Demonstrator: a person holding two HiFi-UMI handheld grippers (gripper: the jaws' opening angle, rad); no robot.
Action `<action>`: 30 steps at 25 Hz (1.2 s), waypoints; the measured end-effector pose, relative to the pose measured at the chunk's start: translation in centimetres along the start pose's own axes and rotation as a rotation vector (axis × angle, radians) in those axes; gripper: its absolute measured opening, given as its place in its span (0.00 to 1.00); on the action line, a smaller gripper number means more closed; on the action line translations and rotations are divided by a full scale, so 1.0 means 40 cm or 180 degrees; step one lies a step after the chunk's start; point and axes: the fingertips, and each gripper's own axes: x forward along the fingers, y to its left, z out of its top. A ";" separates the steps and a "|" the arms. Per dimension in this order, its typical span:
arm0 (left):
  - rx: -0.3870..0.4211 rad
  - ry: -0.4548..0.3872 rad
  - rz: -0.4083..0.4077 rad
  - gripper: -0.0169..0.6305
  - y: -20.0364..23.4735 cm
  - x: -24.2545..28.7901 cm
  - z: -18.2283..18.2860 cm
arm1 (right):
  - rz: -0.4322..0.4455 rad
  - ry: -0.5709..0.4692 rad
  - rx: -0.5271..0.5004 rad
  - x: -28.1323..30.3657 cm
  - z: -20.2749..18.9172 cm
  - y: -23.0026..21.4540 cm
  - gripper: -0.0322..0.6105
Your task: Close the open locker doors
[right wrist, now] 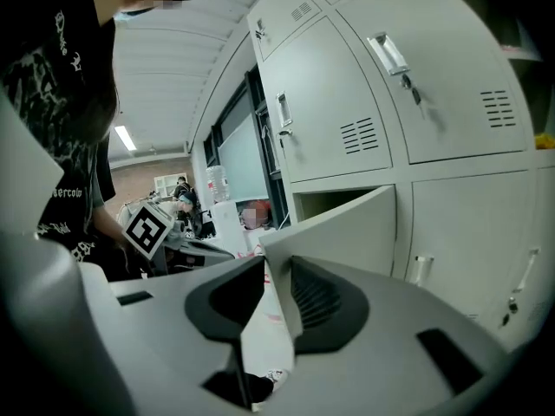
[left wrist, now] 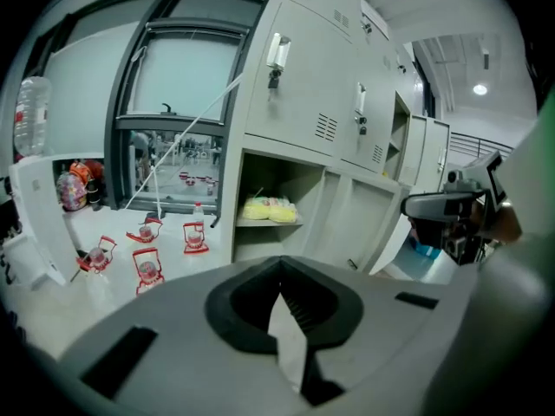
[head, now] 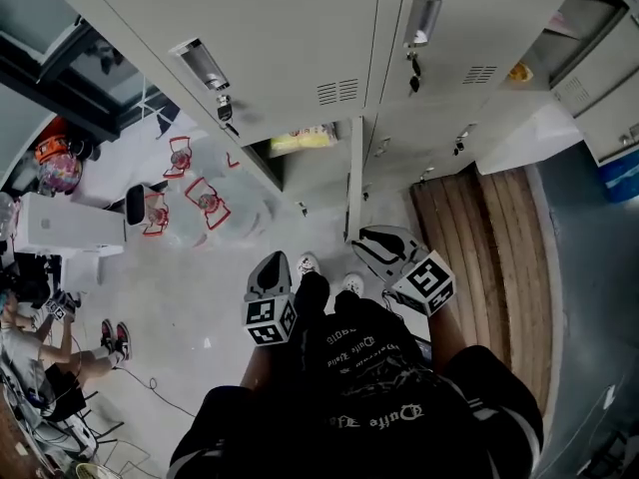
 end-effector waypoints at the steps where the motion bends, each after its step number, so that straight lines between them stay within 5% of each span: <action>1: -0.0048 -0.0022 0.0036 0.04 0.011 -0.001 0.002 | 0.0022 0.0003 -0.0030 0.015 0.004 0.008 0.20; 14: -0.0207 -0.0238 0.0175 0.04 0.117 0.011 0.060 | 0.0188 0.0084 -0.0296 0.223 0.067 0.060 0.17; 21: -0.0170 -0.0321 0.0206 0.04 0.184 0.034 0.101 | -0.0123 0.0115 -0.0469 0.344 0.112 0.024 0.09; 30: -0.0186 -0.0385 0.0208 0.04 0.282 0.075 0.147 | -0.0452 0.0008 -0.0241 0.481 0.162 -0.036 0.09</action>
